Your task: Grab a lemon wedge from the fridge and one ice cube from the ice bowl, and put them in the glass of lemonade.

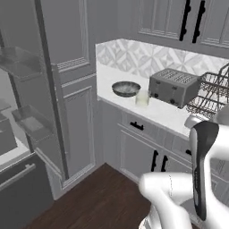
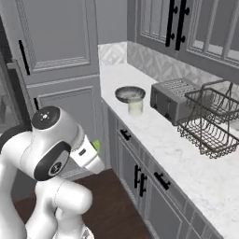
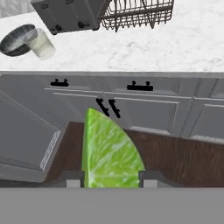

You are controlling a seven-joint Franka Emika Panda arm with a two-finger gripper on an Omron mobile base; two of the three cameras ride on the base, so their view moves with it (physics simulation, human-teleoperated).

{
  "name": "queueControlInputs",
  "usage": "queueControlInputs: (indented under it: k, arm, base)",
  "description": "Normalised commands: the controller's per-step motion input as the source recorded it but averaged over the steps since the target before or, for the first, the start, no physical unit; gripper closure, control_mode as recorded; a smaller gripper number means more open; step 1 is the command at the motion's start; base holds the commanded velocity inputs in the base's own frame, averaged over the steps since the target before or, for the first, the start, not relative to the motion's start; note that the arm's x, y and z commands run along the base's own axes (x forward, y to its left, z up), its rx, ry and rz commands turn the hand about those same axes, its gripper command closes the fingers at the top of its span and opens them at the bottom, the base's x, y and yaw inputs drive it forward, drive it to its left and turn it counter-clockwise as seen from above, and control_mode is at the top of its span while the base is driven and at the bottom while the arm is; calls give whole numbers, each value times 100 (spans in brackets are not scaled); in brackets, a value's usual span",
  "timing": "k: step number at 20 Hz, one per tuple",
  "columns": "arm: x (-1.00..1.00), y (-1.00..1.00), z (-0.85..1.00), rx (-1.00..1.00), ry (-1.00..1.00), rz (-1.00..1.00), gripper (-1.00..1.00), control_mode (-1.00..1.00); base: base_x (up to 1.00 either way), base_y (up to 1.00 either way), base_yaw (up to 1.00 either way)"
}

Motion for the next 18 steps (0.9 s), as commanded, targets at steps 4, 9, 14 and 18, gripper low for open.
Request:
queueControlInputs:
  k: [4, 9, 14, 18]
  arm:
    - [0, 0, 0, 0, 0, 0, 100, 100]
    - [0, 0, 0, 0, 0, 0, 100, 100]
    - [0, 0, 0, 0, 0, 0, 100, 100]
    - [0, 0, 0, 0, 0, 0, 100, 100]
  base:
    - [100, 0, 4]
    - [100, 13, 1]
    - [100, 0, -11]
    - [100, 0, -25]
